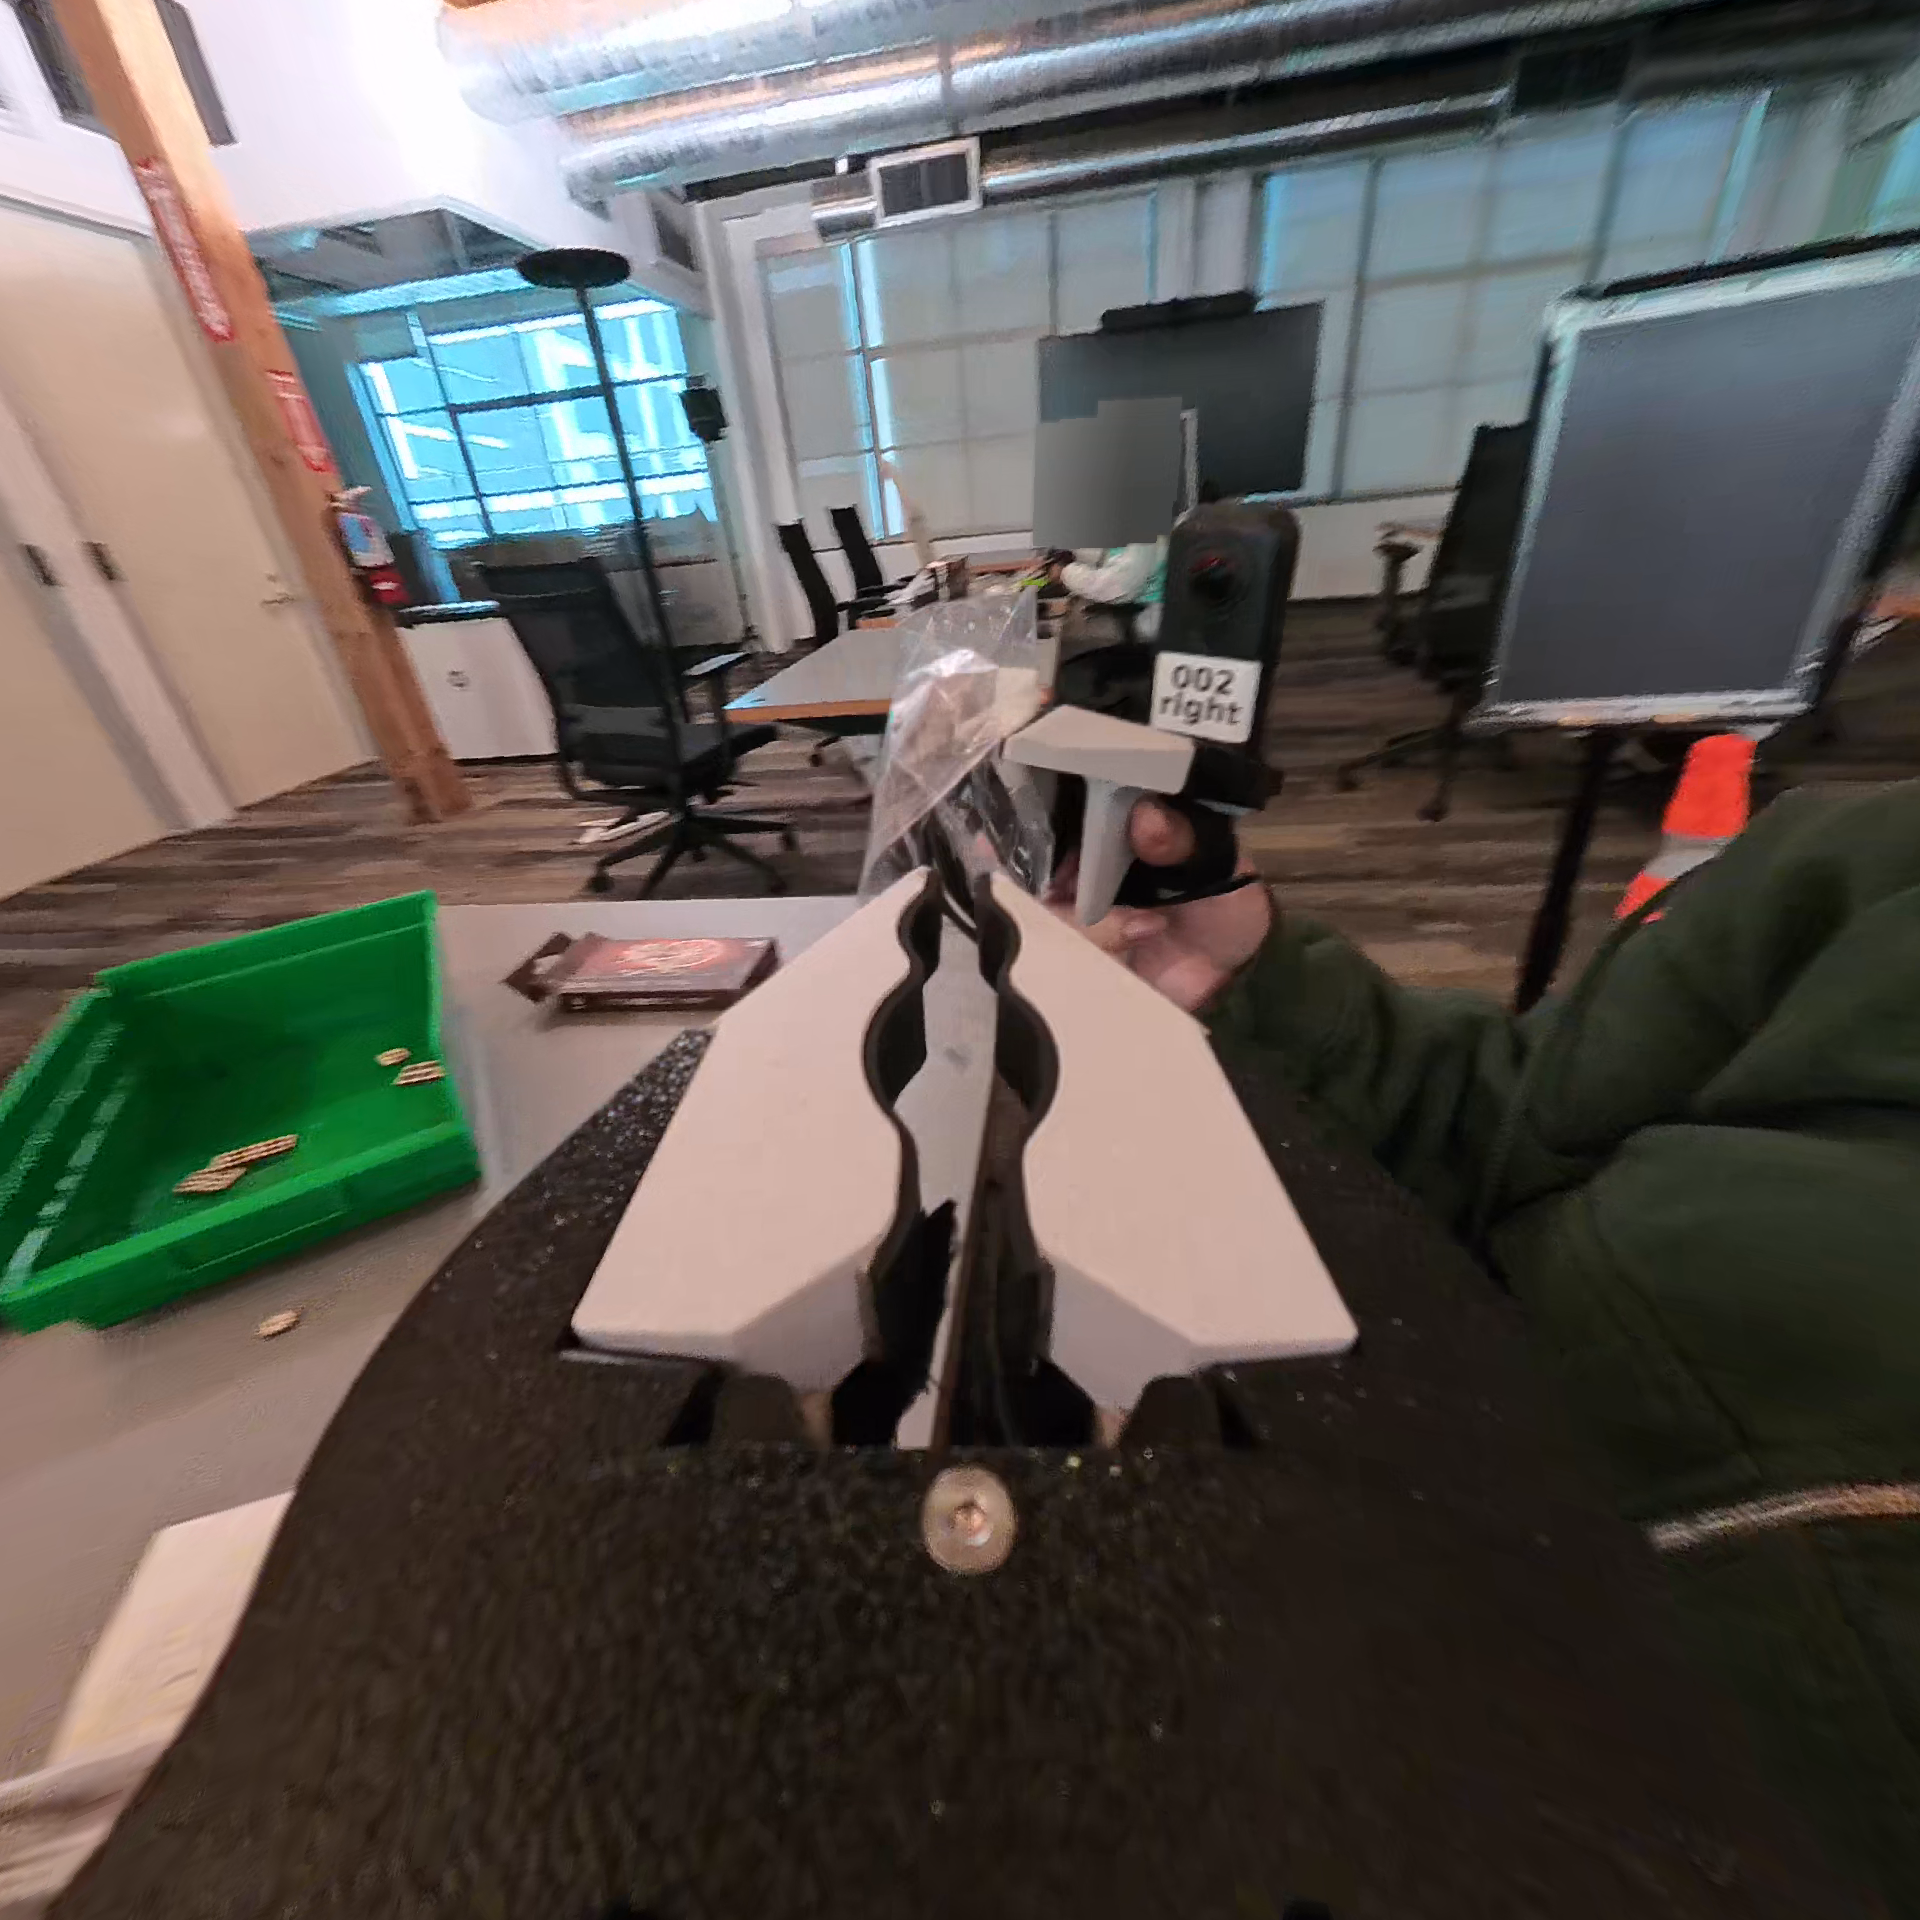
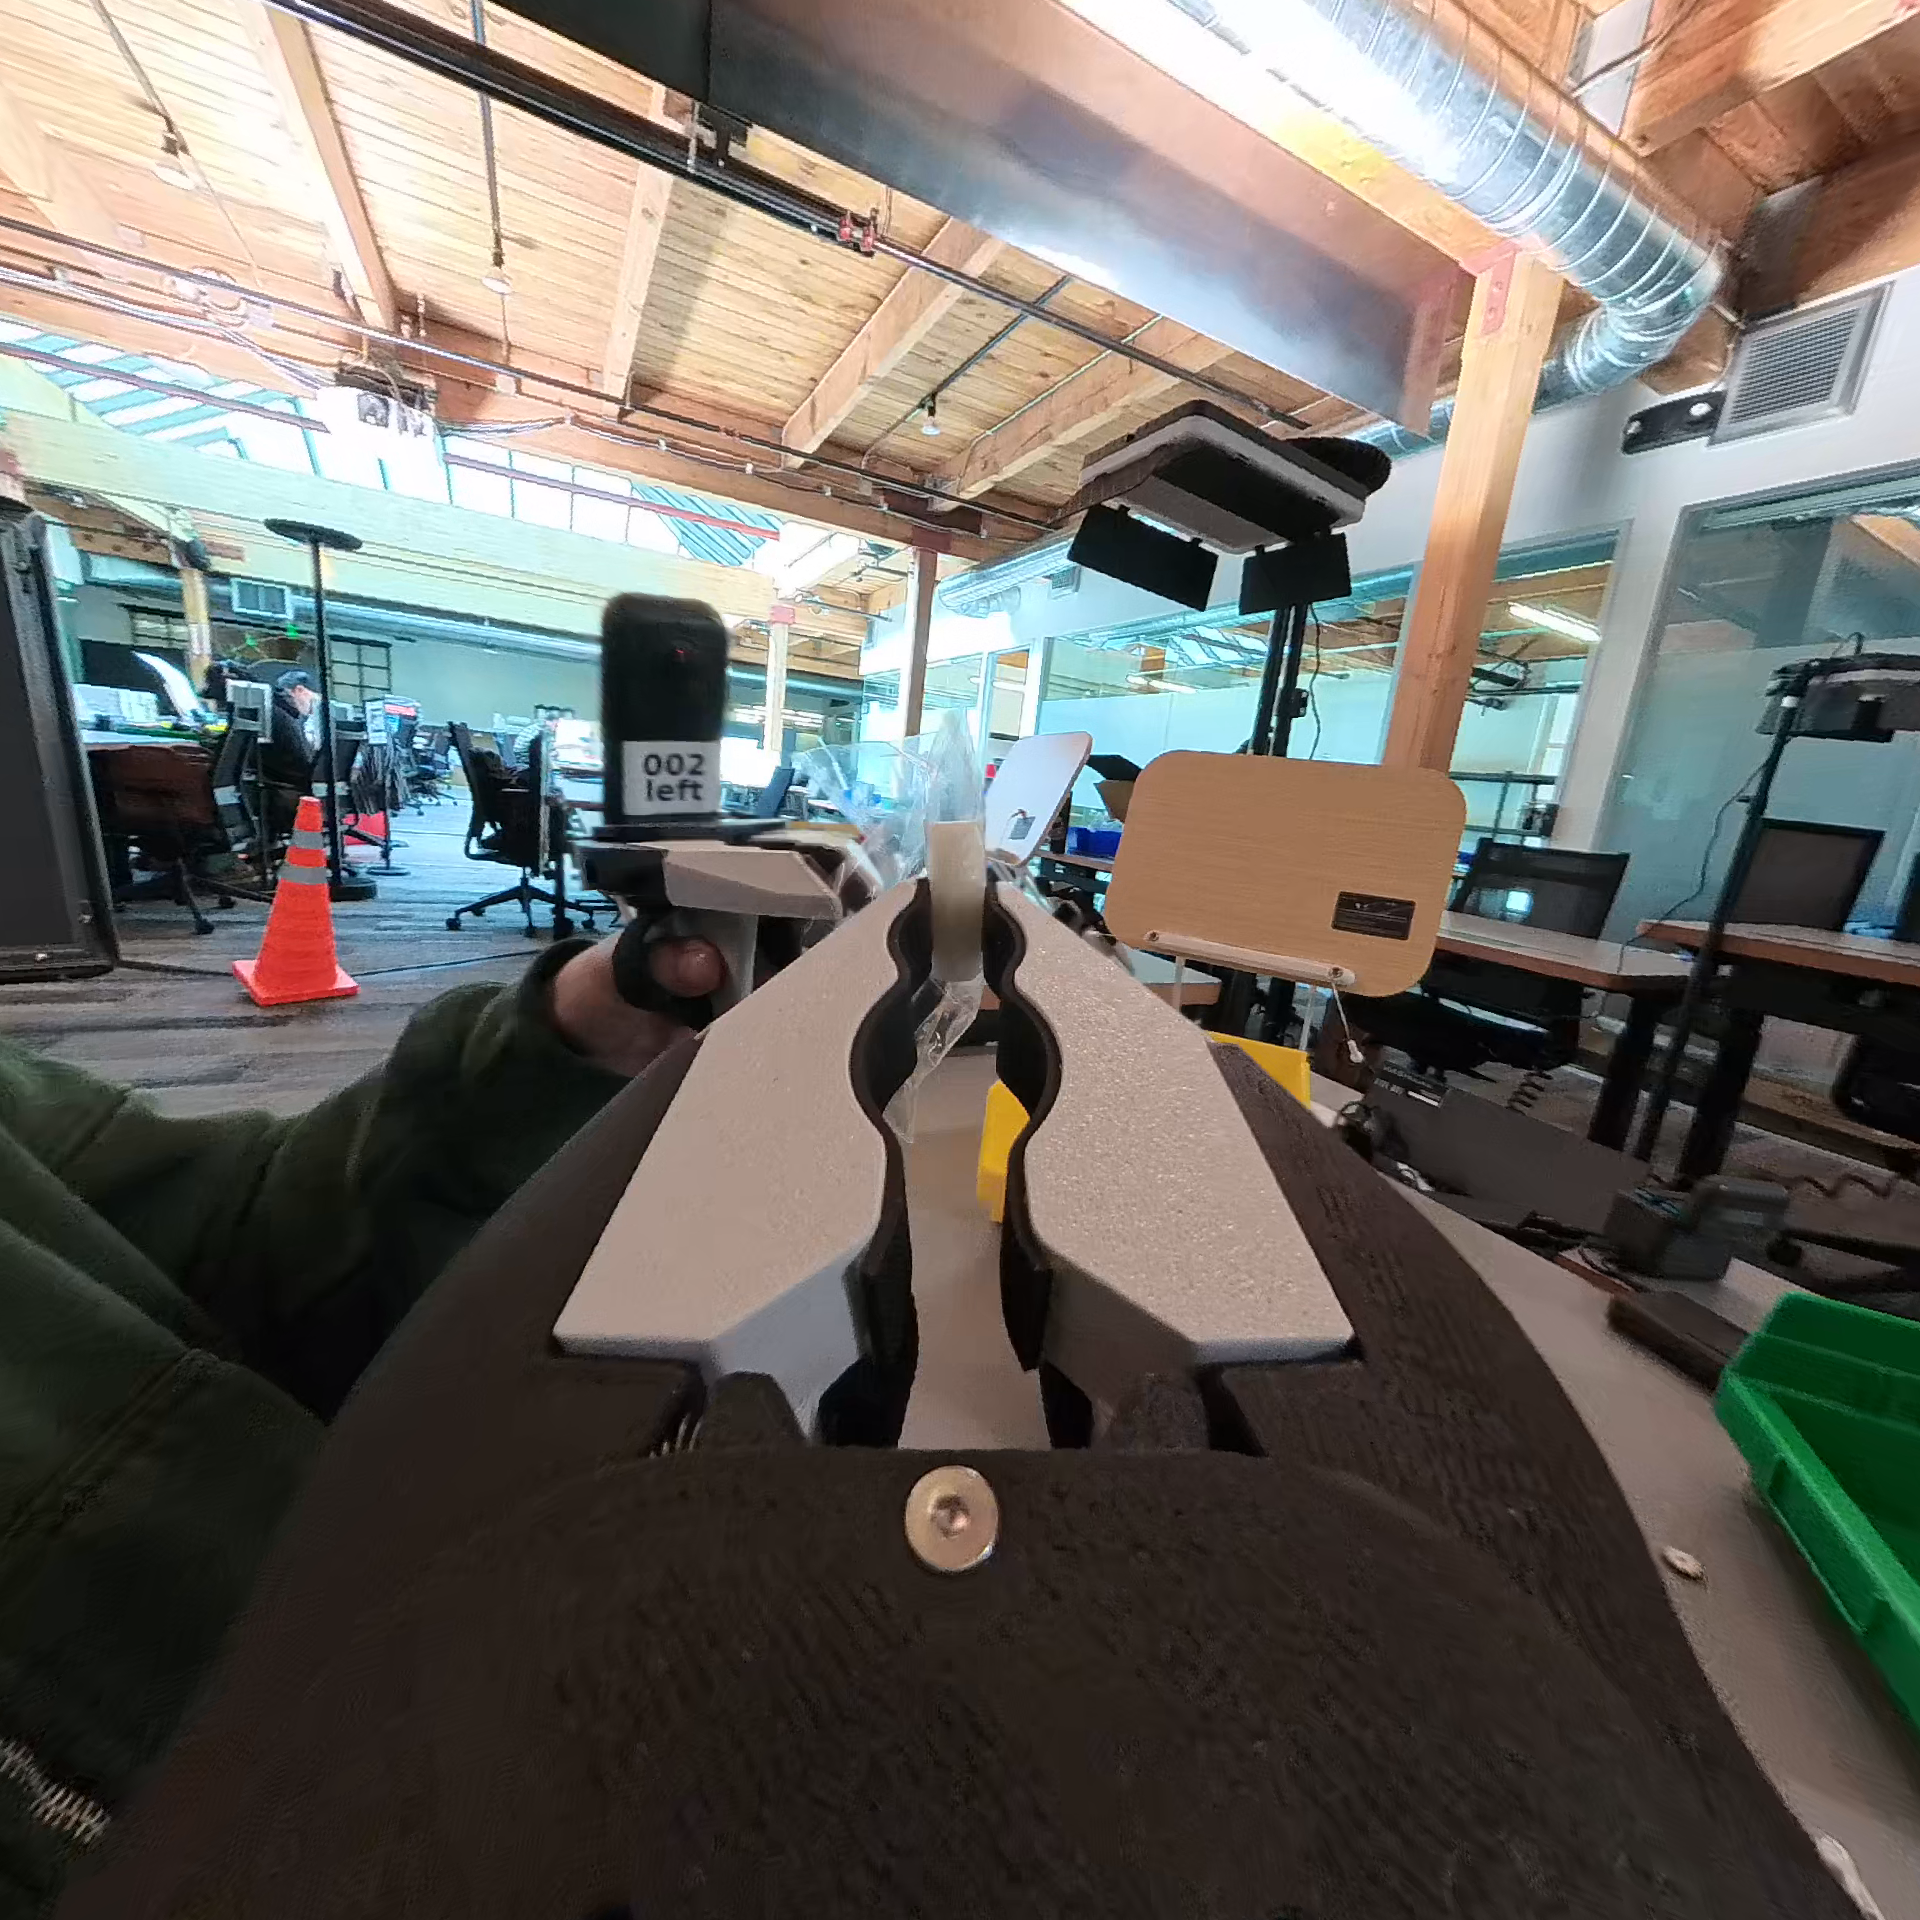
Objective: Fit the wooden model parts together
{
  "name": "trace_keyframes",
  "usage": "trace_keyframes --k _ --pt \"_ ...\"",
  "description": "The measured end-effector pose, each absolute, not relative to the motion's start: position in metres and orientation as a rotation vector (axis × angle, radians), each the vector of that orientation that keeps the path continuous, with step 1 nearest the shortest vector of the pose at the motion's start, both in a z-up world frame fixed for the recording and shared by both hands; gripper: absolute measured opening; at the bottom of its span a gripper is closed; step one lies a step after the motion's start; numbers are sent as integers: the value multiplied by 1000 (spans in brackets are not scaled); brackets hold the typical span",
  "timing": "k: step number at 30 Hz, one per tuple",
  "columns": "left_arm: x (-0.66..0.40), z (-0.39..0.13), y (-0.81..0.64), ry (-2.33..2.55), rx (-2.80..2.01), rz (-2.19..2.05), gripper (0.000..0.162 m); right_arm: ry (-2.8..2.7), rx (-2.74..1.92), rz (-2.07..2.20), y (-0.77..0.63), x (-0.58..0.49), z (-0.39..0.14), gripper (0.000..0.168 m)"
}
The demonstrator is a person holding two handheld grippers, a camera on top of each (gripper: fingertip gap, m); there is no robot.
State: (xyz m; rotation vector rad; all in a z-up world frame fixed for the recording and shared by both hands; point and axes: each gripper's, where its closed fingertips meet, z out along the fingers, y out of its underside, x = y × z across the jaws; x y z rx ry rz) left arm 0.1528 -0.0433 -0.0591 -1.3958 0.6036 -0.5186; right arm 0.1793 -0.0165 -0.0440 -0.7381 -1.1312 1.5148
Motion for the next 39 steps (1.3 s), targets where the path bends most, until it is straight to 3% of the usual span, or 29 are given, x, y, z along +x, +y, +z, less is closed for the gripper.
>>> trace_keyframes --k 28,30,32,37,39 --pt "156 -74 -32 563 -1448 -621 0 -1217 -747 1541 -24 170 -55 7" --pt "156 -74 -31 550 -1460 -633 12 -1222 -749 1545 -24 169 -56 7" --pt "156 -75 -31 554 -1460 -629 14 -1227 -751 1549 -24 168 -57 7" --pt "156 -79 -27 549 -1478 -601 13 -1252 -750 1553 -29 165 -60 7" --pt "159 -84 -25 564 -1495 -579 5 -1263 -748 1548 -31 164 -61 7"
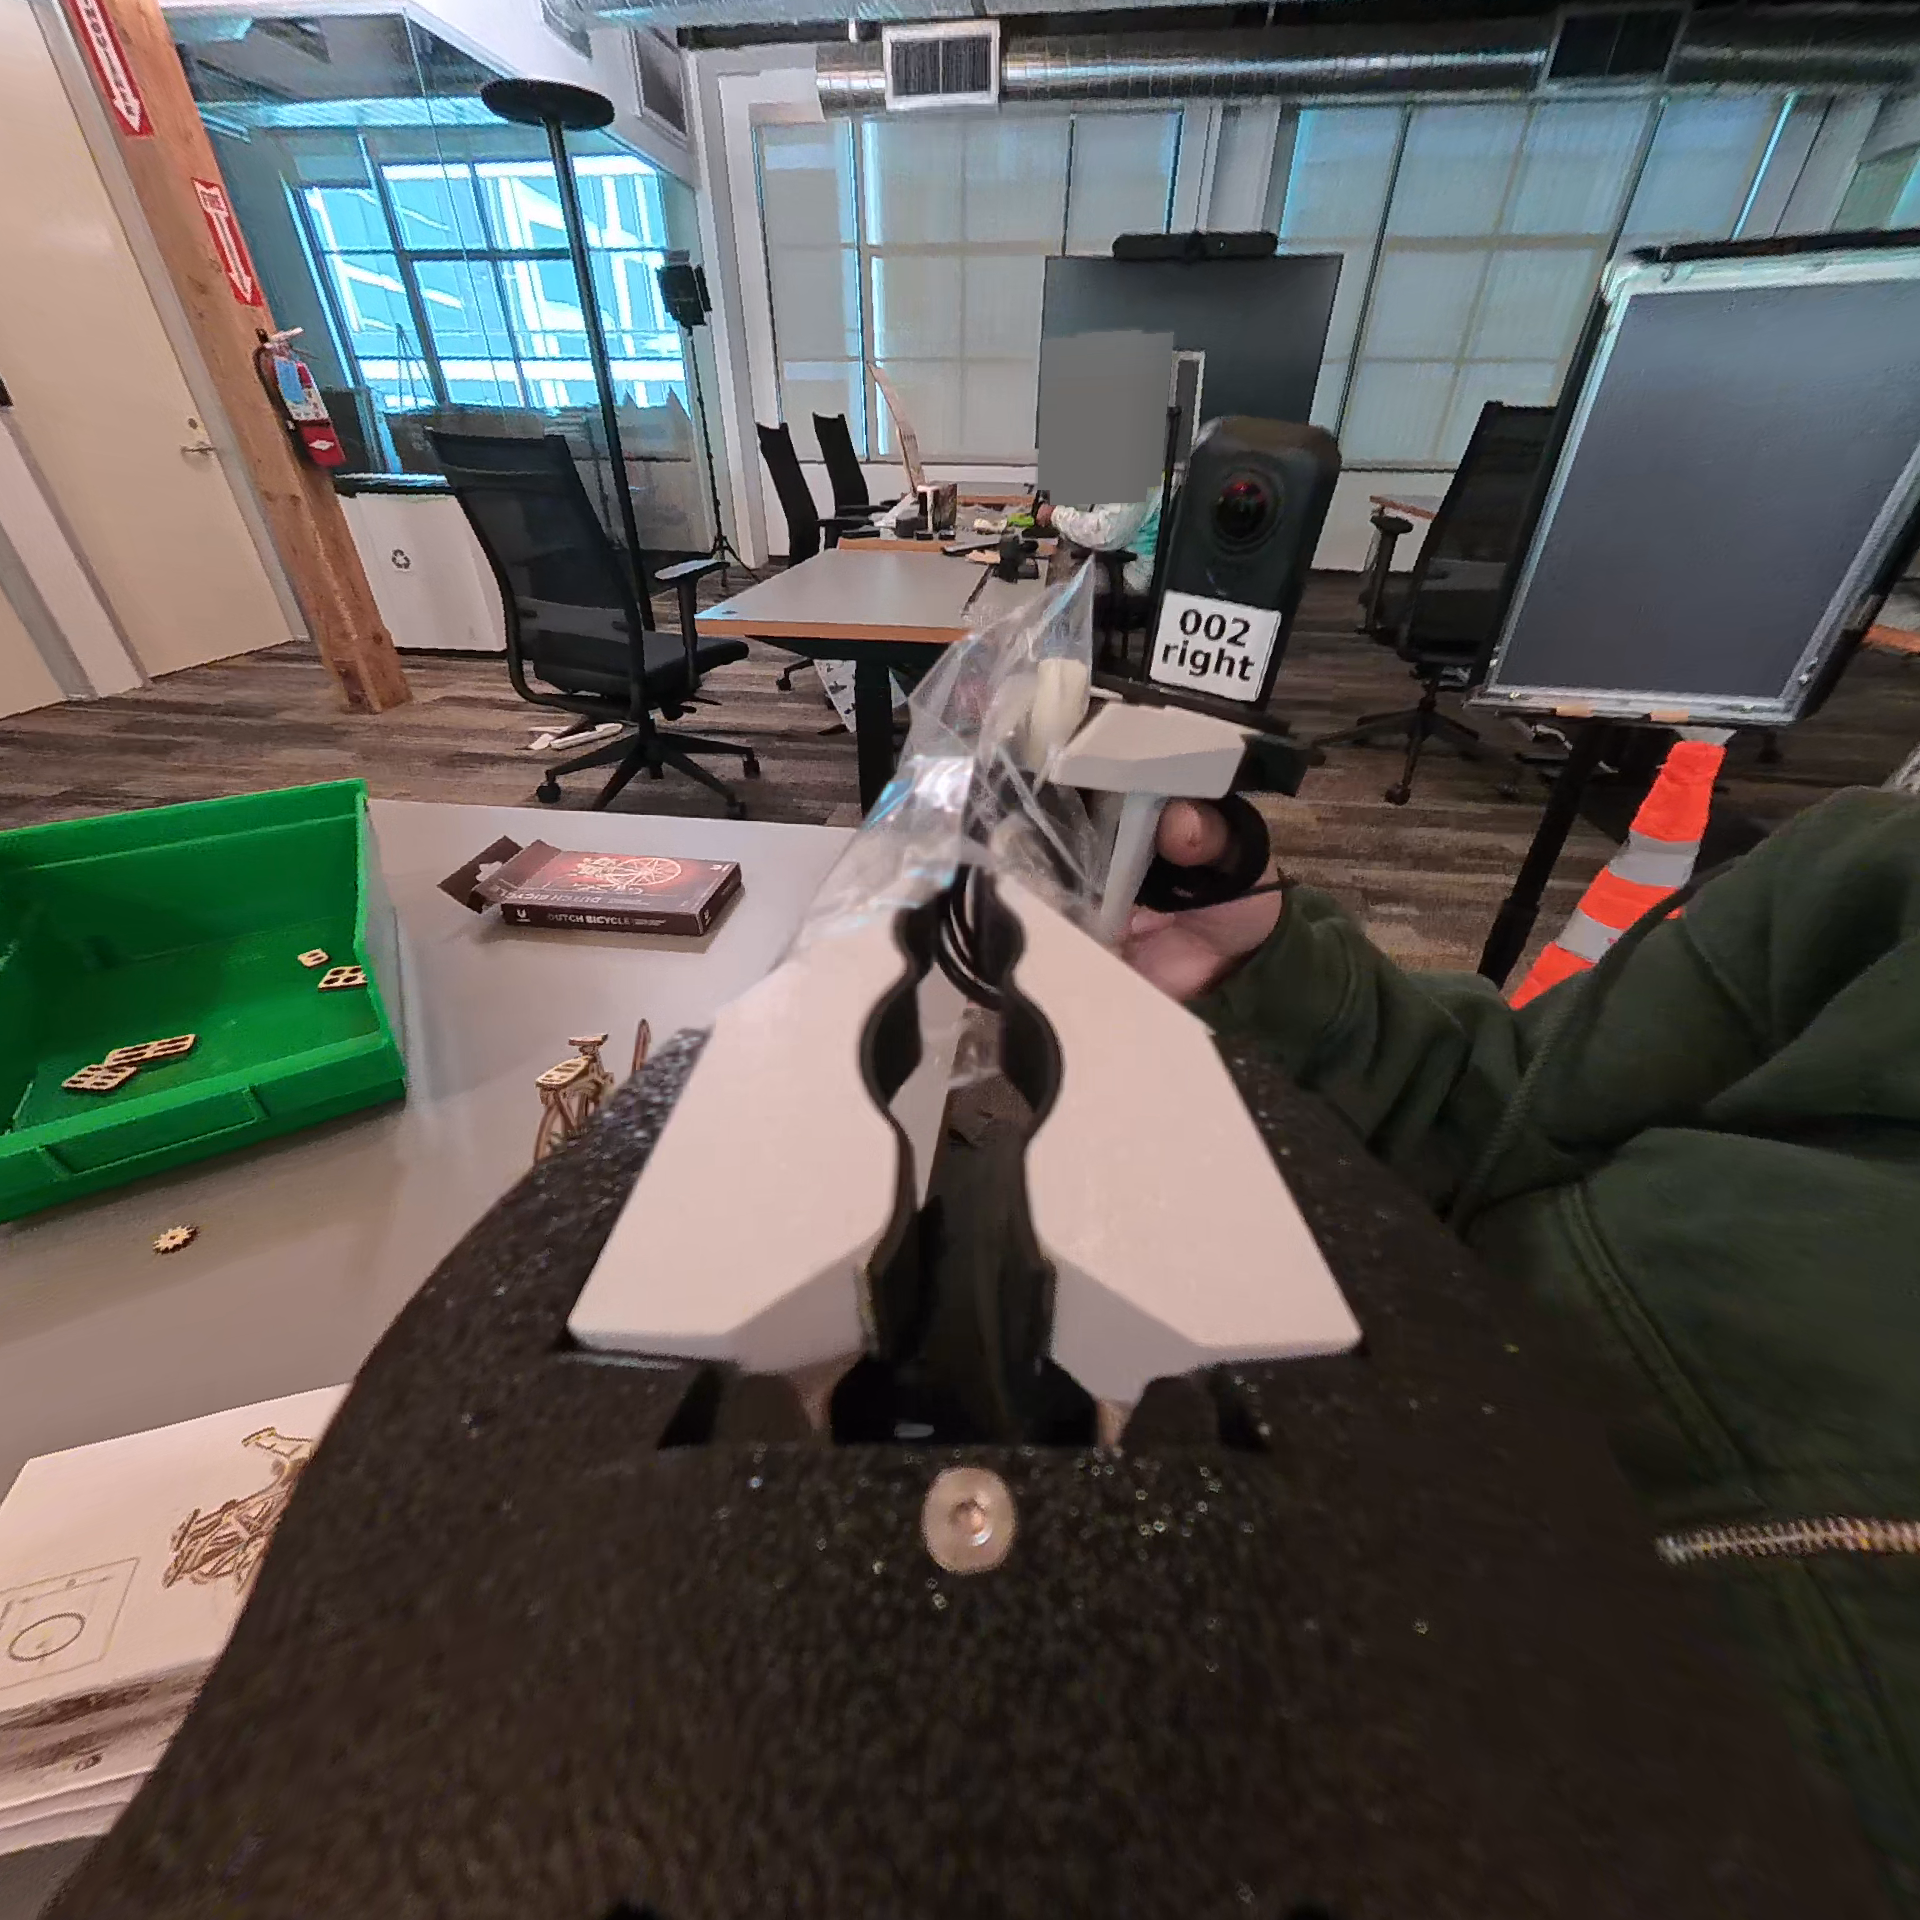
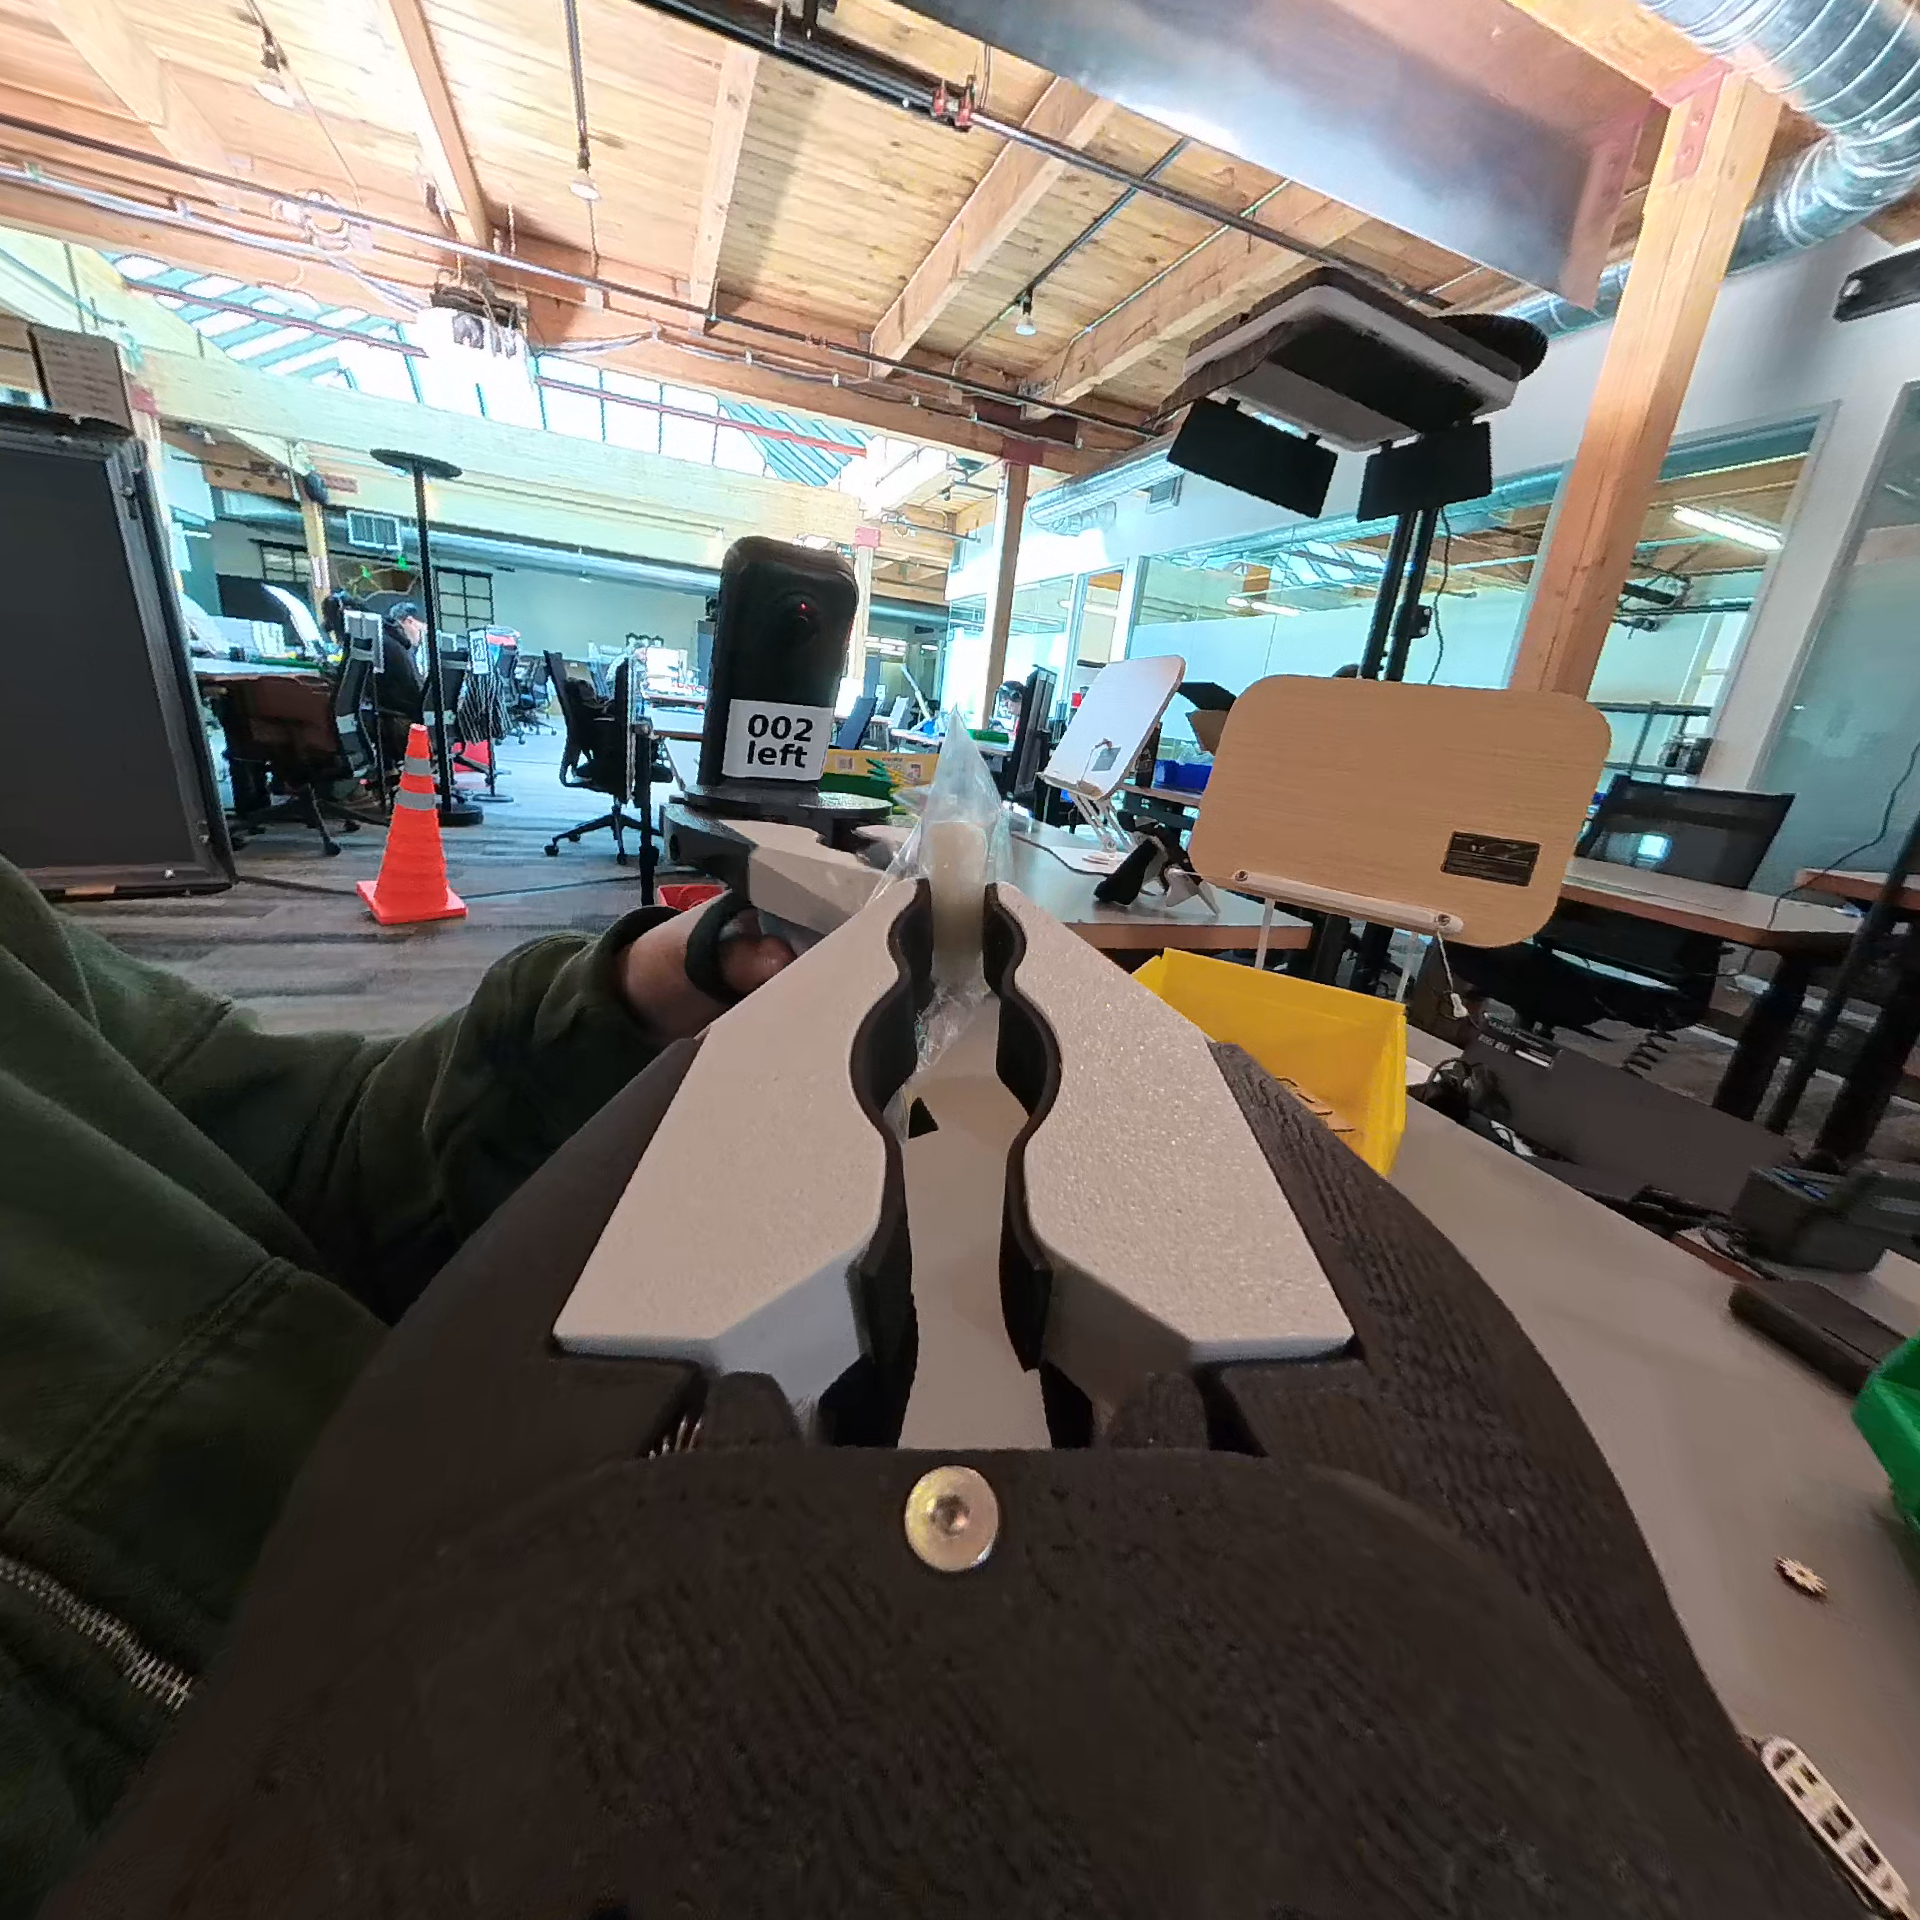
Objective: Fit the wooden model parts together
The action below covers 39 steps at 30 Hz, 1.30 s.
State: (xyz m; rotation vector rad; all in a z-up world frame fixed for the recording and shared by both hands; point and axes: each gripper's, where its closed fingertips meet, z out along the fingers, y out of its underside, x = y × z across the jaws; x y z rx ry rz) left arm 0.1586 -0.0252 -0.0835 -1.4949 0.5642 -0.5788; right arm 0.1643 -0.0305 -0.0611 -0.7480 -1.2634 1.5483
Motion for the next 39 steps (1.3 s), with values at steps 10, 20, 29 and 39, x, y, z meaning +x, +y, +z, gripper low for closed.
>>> trace_keyframes --k 10,20,29,39 --pt "120 -88 -18 452 -1559 -545 0 -1095 -854 1435 12 166 -60 7" --pt "7 -193 -12 126 -2057 -568 0 -996 -1019 1423 61 160 -87 7" --pt "-47 -299 -14 -194 -2358 -603 0 -1093 -1159 1554 63 127 -132 7" --pt "-38 -253 -3 -144 -2259 -437 45 -1051 -1210 1679 77 119 -151 7"
